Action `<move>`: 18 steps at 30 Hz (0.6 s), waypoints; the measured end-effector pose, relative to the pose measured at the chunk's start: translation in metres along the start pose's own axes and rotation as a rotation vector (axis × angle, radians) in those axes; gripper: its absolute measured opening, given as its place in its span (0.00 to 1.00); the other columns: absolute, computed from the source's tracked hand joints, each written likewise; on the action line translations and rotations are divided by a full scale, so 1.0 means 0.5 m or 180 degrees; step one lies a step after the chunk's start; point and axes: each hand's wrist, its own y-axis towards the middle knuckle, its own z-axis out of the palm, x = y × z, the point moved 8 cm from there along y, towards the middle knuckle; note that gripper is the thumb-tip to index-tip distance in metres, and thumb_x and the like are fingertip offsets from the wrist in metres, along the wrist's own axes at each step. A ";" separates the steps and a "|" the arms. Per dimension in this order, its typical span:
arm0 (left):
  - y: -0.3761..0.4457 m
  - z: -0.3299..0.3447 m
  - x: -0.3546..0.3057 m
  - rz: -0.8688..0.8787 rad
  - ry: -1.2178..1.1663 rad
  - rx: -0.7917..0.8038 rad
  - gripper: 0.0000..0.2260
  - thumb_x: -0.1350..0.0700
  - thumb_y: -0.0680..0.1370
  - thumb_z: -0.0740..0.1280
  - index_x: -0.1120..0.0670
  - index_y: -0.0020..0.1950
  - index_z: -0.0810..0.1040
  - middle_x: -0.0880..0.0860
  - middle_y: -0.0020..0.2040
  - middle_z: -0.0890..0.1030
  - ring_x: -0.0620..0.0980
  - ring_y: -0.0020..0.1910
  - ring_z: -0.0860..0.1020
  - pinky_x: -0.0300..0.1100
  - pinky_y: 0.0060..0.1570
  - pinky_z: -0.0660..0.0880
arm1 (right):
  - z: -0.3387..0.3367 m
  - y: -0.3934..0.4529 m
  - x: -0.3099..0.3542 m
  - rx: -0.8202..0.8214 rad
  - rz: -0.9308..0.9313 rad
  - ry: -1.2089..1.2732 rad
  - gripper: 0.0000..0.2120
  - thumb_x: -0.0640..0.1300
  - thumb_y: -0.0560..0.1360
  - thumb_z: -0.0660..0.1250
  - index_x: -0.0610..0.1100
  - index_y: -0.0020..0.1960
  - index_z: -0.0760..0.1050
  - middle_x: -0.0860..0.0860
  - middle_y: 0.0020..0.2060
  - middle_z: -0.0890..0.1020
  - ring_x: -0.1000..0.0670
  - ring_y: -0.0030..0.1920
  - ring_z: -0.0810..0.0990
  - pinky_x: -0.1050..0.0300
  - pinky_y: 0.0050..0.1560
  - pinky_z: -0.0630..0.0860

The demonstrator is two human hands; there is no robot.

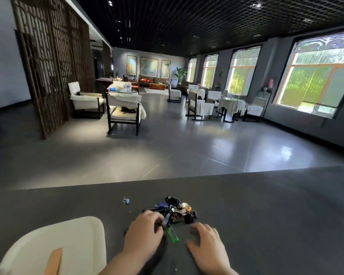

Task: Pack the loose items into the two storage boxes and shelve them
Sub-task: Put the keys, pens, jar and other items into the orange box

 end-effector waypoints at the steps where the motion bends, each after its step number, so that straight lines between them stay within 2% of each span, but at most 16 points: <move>1: 0.030 0.010 0.001 -0.0008 0.0057 -0.0004 0.10 0.53 0.75 0.63 0.43 0.54 0.77 0.39 0.55 0.75 0.41 0.56 0.74 0.39 0.55 0.71 | 0.001 0.034 -0.002 -0.0065 -0.0073 -0.0055 0.20 0.51 0.75 0.62 0.57 0.67 0.68 0.61 0.63 0.72 0.55 0.64 0.67 0.63 0.59 0.67; 4: 0.115 0.038 0.002 0.0022 0.0185 -0.0028 0.11 0.55 0.76 0.62 0.44 0.57 0.76 0.40 0.57 0.75 0.42 0.57 0.74 0.38 0.57 0.69 | 0.008 0.119 0.009 -0.0183 -0.0339 -0.0179 0.22 0.48 0.77 0.59 0.58 0.71 0.64 0.61 0.69 0.68 0.54 0.69 0.64 0.60 0.64 0.66; 7: 0.195 0.081 -0.002 0.0113 0.0212 0.0061 0.13 0.58 0.77 0.61 0.45 0.59 0.76 0.43 0.59 0.75 0.44 0.59 0.74 0.40 0.59 0.69 | 0.045 0.175 -0.001 0.0029 -0.0561 -0.0302 0.23 0.48 0.79 0.57 0.58 0.73 0.61 0.61 0.74 0.60 0.55 0.74 0.57 0.58 0.69 0.61; 9: 0.230 0.120 0.002 0.0167 0.0233 0.0194 0.14 0.58 0.78 0.60 0.46 0.61 0.75 0.44 0.63 0.74 0.45 0.62 0.73 0.40 0.62 0.67 | 0.068 0.174 -0.025 0.0128 -0.0550 -0.0333 0.24 0.49 0.77 0.58 0.59 0.72 0.61 0.63 0.75 0.57 0.57 0.74 0.55 0.58 0.69 0.62; 12: 0.260 0.187 0.016 0.0205 0.0444 0.0549 0.17 0.56 0.80 0.57 0.46 0.69 0.70 0.45 0.72 0.67 0.46 0.71 0.65 0.42 0.68 0.62 | 0.062 0.148 -0.065 -0.0266 -0.0431 -0.0253 0.18 0.53 0.77 0.60 0.57 0.67 0.68 0.62 0.70 0.66 0.58 0.70 0.63 0.61 0.61 0.69; 15: 0.272 0.251 0.031 0.0139 0.0908 0.1194 0.20 0.51 0.82 0.53 0.44 0.75 0.60 0.46 0.77 0.57 0.49 0.76 0.55 0.48 0.72 0.55 | 0.053 0.128 -0.095 -0.0343 -0.0360 -0.0322 0.21 0.57 0.77 0.61 0.60 0.70 0.63 0.61 0.64 0.67 0.55 0.66 0.65 0.64 0.59 0.67; 16: 0.273 0.263 0.034 0.0128 0.1069 0.1304 0.20 0.50 0.82 0.52 0.44 0.75 0.60 0.47 0.77 0.58 0.50 0.76 0.55 0.49 0.71 0.56 | 0.051 0.125 -0.104 -0.0315 -0.0312 -0.0329 0.22 0.57 0.77 0.62 0.60 0.69 0.62 0.60 0.62 0.67 0.54 0.64 0.65 0.65 0.58 0.67; 18: 0.274 0.268 0.031 0.0179 0.1199 0.1187 0.19 0.48 0.81 0.55 0.44 0.73 0.63 0.48 0.73 0.64 0.51 0.71 0.61 0.48 0.67 0.60 | 0.043 0.119 -0.117 -0.0340 -0.0178 -0.0220 0.20 0.56 0.75 0.64 0.56 0.65 0.65 0.59 0.58 0.68 0.54 0.60 0.66 0.65 0.55 0.68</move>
